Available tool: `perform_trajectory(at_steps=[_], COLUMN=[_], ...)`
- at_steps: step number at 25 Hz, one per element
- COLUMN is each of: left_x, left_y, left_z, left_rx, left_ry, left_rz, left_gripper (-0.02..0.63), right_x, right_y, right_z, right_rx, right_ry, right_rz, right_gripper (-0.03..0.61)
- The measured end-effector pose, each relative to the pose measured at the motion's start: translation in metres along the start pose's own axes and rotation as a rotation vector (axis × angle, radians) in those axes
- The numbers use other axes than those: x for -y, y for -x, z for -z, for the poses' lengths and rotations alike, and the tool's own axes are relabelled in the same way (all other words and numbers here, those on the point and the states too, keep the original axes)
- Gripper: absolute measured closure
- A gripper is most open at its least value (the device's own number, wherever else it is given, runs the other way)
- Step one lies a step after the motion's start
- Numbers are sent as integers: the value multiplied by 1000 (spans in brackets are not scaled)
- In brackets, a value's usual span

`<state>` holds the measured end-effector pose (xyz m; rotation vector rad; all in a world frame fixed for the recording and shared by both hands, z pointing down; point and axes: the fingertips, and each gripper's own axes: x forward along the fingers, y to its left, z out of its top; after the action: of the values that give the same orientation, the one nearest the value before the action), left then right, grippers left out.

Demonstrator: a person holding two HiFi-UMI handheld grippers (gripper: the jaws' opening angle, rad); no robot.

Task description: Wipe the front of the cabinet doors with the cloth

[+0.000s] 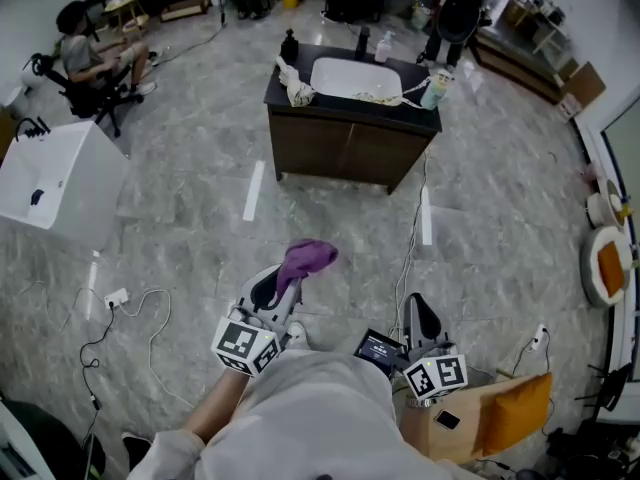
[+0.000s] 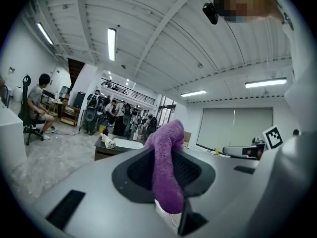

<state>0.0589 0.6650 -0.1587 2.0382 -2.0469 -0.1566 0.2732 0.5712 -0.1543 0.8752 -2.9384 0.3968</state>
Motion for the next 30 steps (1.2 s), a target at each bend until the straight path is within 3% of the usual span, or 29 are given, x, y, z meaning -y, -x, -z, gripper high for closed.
perform_trajectory(at_steps=[9,15,24,30], left_x=[-24,-24,4,-3], left_y=[-58,-121,-230,-258], left_z=[2,-15,-38,-31], left_rx=[-32,-8,40,5], left_ry=[16,18,14,15], left_rz=[-16,-74,-161,-217], left_gripper=[526,526,526,526], right_x=[42,103,197,244], right_y=[-67,-119,-183,-205], right_z=[1,-21,-57,-59], right_rx=[-57,-61,-71,-88], right_ry=[-35,-37,4,-16], right_rz=[-10,-47,-177,-159], right_gripper=[551,551,551,551])
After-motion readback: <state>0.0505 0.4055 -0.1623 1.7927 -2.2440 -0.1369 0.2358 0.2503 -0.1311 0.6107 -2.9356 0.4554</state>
